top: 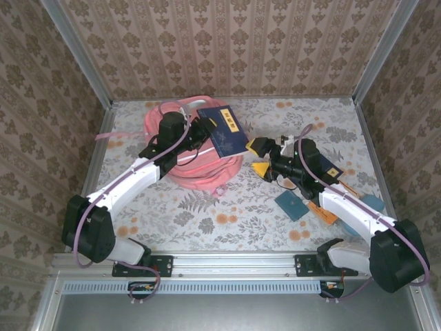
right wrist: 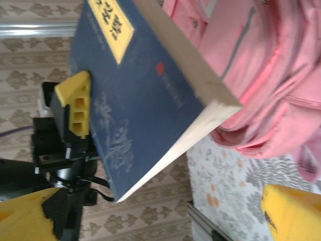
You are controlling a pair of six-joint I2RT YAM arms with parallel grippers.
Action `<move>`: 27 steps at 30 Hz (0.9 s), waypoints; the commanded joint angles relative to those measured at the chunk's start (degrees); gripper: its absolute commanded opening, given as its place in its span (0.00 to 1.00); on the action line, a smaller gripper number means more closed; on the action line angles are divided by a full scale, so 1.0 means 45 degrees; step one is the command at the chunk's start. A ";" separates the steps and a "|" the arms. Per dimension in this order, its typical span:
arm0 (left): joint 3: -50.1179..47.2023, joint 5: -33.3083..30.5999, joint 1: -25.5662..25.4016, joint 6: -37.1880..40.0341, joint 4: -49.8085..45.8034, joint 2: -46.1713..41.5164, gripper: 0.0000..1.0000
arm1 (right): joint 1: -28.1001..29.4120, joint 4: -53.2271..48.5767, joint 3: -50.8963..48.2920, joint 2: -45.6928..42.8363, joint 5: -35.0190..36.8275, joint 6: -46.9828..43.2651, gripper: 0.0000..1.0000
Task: Pack books, pencil case, and school supplies into a backpack
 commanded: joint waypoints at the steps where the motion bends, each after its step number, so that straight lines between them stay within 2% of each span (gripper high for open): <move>1: 0.0140 -0.1099 -0.0194 -0.1307 0.1144 -0.0100 0.11 | 0.0375 0.3819 -0.0206 0.0707 0.0985 0.2445 0.99; 3: 0.0292 -0.1234 -0.0309 -0.1505 0.1126 0.0024 0.11 | 0.0572 0.4503 -0.0061 0.1053 0.1250 0.2808 1.00; 9: 0.0224 -0.1681 -0.0492 -0.2109 0.1510 0.0074 0.11 | 0.1181 0.4484 0.0594 0.1811 0.1759 0.3022 1.00; 15: 0.0105 -0.1410 -0.0654 -0.2625 0.1655 0.0296 0.12 | 0.1415 0.5464 0.0477 0.2453 0.2148 0.3363 0.97; 21: -0.0652 -0.1192 -0.0635 -0.3350 0.2309 0.0329 0.12 | 0.1440 0.5747 0.0315 0.2863 0.2507 0.3472 0.83; 27: -0.1100 -0.1386 -0.0635 -0.3459 0.2150 0.0060 0.12 | 0.1622 0.5299 0.0335 0.2666 0.3387 0.3217 0.74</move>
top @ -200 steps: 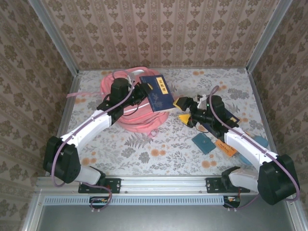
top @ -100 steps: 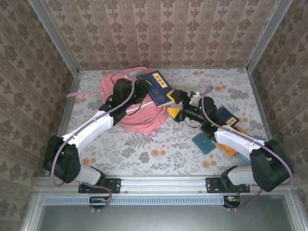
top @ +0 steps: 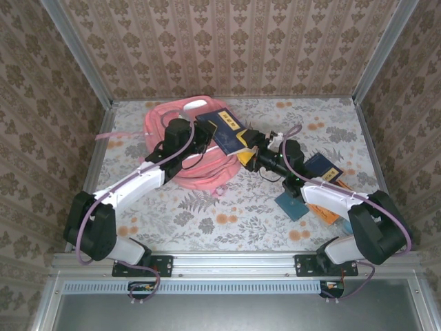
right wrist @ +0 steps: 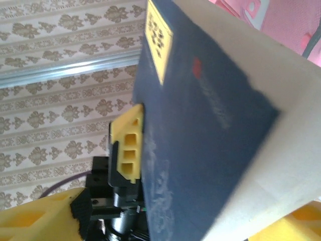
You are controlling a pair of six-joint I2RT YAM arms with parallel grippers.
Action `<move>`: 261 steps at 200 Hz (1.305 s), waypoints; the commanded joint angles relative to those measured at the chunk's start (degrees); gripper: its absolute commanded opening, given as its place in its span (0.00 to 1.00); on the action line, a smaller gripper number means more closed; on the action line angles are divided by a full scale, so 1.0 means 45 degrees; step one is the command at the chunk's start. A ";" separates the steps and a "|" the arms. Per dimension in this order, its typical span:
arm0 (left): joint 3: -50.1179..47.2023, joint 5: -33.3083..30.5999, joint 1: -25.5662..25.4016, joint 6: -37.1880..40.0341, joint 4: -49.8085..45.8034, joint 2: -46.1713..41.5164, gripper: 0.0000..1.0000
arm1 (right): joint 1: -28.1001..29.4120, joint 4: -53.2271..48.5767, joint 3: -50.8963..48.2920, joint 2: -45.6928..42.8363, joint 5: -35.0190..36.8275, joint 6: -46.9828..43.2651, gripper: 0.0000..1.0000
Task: Pack books, pencil case, and school supplies into a backpack
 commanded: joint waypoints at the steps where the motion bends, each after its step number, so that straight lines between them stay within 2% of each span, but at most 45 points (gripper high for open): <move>1: -0.0227 -0.0106 -0.0067 -0.0516 0.0740 -0.0227 0.12 | 0.0216 0.0284 0.0122 -0.0118 0.0929 0.0001 0.72; 30: -0.0618 -0.0136 -0.0067 -0.0675 0.0849 -0.0388 0.12 | 0.0275 0.0194 0.0088 -0.0460 0.1289 0.0024 0.63; 70: -0.0616 0.0057 -0.0086 -0.0272 0.0608 -0.0505 0.11 | 0.0383 0.0167 0.0429 0.0201 0.1063 0.0257 0.37; 105: -0.0659 0.0127 -0.0106 0.0323 0.0020 -0.0777 0.15 | 0.0455 -0.0177 0.0309 0.0312 0.1162 0.0247 0.20; 122: -0.0646 0.0385 -0.0033 0.0814 -0.0612 -0.0940 0.25 | 0.0452 -0.0955 0.0209 0.0072 0.1329 -0.0117 0.12; 140: -0.0460 0.0585 0.0104 0.1861 -0.2102 -0.1189 0.46 | 0.0359 -0.2365 0.0300 -0.0483 0.1368 -0.1022 0.07; 153: -0.0202 0.0419 0.0204 0.2897 -0.3739 -0.1455 0.62 | 0.0252 -0.3652 0.0427 -0.0973 0.1475 -0.1878 0.05; 182: 0.0341 -0.0659 0.0341 0.5790 -0.6946 -0.2010 0.87 | -0.0006 -0.7319 0.0950 -0.2378 0.2289 -0.4286 0.04; 208: 0.1035 -0.0825 0.0424 0.8562 -0.9021 -0.1889 0.99 | -0.0452 -0.9865 0.1281 -0.3441 0.2732 -0.5867 0.04; 261: 0.3850 -0.1706 0.0011 1.3297 -1.2552 0.0802 1.00 | -0.1163 -1.3251 0.1550 -0.4777 0.3106 -0.7751 0.04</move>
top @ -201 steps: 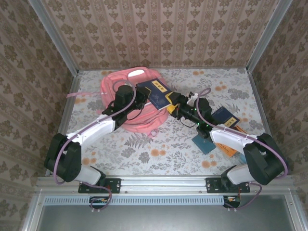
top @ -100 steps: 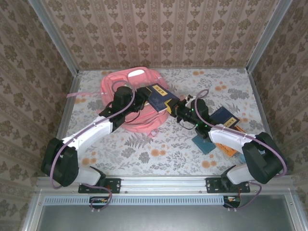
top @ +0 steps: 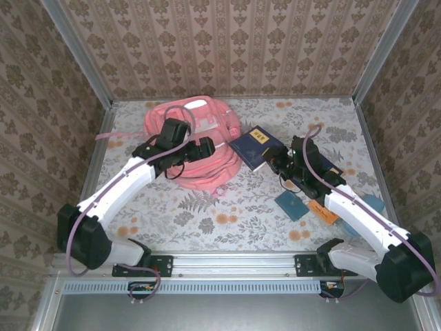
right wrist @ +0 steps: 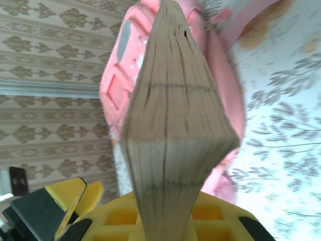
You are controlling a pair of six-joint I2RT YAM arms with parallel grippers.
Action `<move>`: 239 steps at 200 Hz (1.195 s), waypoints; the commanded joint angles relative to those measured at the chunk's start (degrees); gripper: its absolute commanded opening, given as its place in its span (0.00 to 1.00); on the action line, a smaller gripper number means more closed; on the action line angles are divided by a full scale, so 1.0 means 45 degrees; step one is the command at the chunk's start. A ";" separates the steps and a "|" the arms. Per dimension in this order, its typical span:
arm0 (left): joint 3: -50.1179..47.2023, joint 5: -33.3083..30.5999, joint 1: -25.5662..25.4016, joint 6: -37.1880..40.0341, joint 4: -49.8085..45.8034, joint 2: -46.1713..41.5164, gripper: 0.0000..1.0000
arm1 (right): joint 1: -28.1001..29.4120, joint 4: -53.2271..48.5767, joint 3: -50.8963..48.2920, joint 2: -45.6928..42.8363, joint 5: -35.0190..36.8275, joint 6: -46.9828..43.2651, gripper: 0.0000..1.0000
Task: Pack books, pencil case, and school supplies into a backpack
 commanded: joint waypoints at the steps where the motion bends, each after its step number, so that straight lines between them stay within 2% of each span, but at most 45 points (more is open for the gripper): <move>1: 0.1338 -0.0925 -0.0295 0.3458 -0.2584 0.1427 1.00 | -0.0215 -0.2251 0.0388 -0.0662 0.0485 -0.1546 0.04; 35: 0.2907 -0.2115 -0.0918 0.5694 -0.3458 0.3508 1.00 | -0.0504 -0.2753 0.0056 -0.1108 0.0424 -0.1691 0.04; 62: 0.4250 -0.2511 -0.1332 0.7031 -0.4062 0.4968 1.00 | -0.0580 -0.2828 -0.0110 -0.1150 0.0228 -0.1667 0.04; 80: 0.5001 -0.2611 -0.1447 0.7585 -0.4274 0.5874 0.97 | -0.0609 -0.2811 -0.0207 -0.1111 0.0149 -0.1596 0.05; 100: 0.5932 -0.2474 -0.1480 0.8070 -0.4680 0.6863 0.89 | -0.0606 -0.2740 -0.0301 -0.1048 0.0057 -0.1467 0.05; 127: 0.6632 -0.2844 -0.1622 0.8384 -0.4703 0.7793 0.80 | -0.0606 -0.2696 -0.0403 -0.1028 -0.0036 -0.1367 0.05; 161: 0.7140 -0.2761 -0.1748 0.8751 -0.4739 0.8545 0.74 | -0.0624 -0.2726 -0.0473 -0.1028 -0.0090 -0.1332 0.05; 203: 0.7535 -0.3894 -0.1767 0.8665 -0.5185 0.9143 0.65 | -0.0598 -0.2630 -0.0596 -0.0955 -0.0227 -0.1290 0.05; 239: 0.7615 -0.4628 -0.1875 0.8855 -0.5370 0.9433 0.62 | -0.0610 -0.2525 -0.0698 -0.0928 -0.0281 -0.1222 0.05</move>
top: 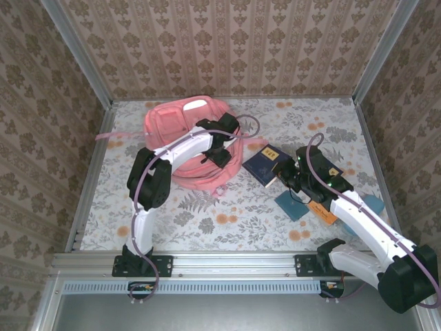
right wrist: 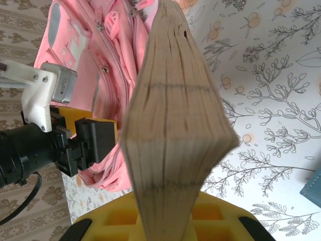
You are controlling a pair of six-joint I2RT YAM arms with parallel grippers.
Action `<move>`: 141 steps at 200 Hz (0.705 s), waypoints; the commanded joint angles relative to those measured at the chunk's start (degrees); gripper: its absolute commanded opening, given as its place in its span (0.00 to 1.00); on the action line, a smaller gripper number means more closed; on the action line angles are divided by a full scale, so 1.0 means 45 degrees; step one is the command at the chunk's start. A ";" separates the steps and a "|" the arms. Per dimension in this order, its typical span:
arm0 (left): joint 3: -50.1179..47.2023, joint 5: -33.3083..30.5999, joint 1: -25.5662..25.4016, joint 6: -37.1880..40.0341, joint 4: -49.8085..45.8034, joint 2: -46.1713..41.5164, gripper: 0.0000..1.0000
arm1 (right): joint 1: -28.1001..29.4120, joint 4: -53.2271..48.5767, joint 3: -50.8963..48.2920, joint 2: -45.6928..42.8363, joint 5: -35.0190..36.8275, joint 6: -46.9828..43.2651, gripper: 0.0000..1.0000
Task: Pack books, pencil case, and school supplies into a backpack
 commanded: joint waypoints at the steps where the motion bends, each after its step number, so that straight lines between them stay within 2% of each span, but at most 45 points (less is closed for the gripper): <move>1: 0.0371 -0.1075 -0.0079 0.0394 -0.0710 0.0445 0.62 | -0.0051 0.0266 -0.0173 -0.0080 -0.0270 0.0104 0.05; 60: 0.0870 -0.1505 -0.0103 0.1247 -0.1094 0.1074 0.61 | -0.0048 0.0291 -0.0208 -0.0044 -0.0329 0.0152 0.05; 99: 0.0990 -0.2067 -0.0189 0.1384 -0.0788 0.0729 0.39 | -0.0049 0.0174 -0.0256 -0.0202 -0.0262 0.0152 0.05; 125: 0.0622 -0.2664 -0.0473 0.1718 0.0040 -0.0286 0.24 | -0.0040 -0.0077 -0.0236 -0.0449 -0.0067 0.0081 0.06; 141: 0.0219 -0.3100 -0.0681 0.2215 0.0733 -0.0967 0.18 | -0.0050 -0.0336 -0.0143 -0.0662 0.0106 -0.0022 0.06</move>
